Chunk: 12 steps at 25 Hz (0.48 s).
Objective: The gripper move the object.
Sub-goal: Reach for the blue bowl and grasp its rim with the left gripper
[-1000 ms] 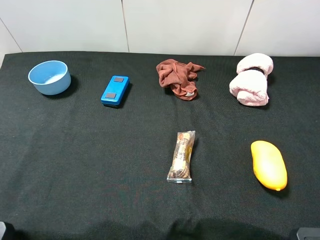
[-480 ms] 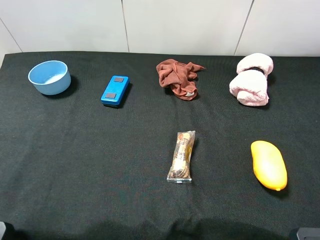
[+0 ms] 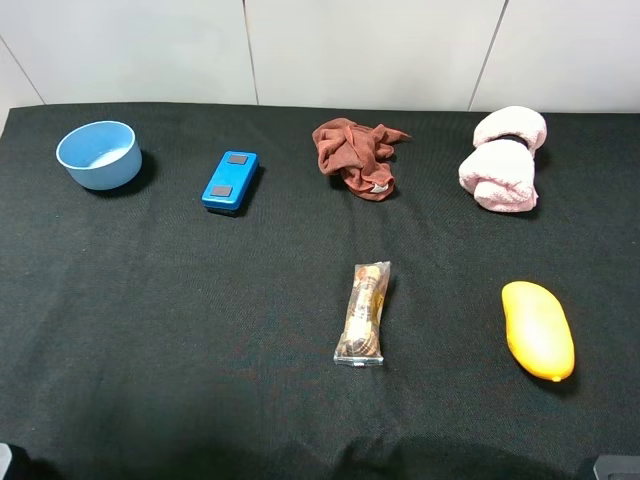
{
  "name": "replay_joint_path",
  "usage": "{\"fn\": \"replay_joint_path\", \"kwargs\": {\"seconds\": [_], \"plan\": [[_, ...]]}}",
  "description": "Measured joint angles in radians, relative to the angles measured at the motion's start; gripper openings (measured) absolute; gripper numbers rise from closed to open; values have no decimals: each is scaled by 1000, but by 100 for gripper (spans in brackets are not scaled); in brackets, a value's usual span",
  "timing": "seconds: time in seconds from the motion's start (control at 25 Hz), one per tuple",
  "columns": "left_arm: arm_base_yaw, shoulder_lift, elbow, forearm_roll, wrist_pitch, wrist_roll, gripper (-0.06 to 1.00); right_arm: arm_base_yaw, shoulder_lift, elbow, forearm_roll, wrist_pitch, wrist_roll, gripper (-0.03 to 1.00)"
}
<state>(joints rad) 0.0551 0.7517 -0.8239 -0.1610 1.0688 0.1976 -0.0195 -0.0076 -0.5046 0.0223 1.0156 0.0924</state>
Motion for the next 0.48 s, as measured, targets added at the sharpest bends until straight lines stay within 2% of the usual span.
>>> {"fn": "replay_joint_path", "kwargs": {"seconds": [0.48], "plan": [[0,334,-164,3,-8,29,99,0,0,0,0,0,0,69]]}}
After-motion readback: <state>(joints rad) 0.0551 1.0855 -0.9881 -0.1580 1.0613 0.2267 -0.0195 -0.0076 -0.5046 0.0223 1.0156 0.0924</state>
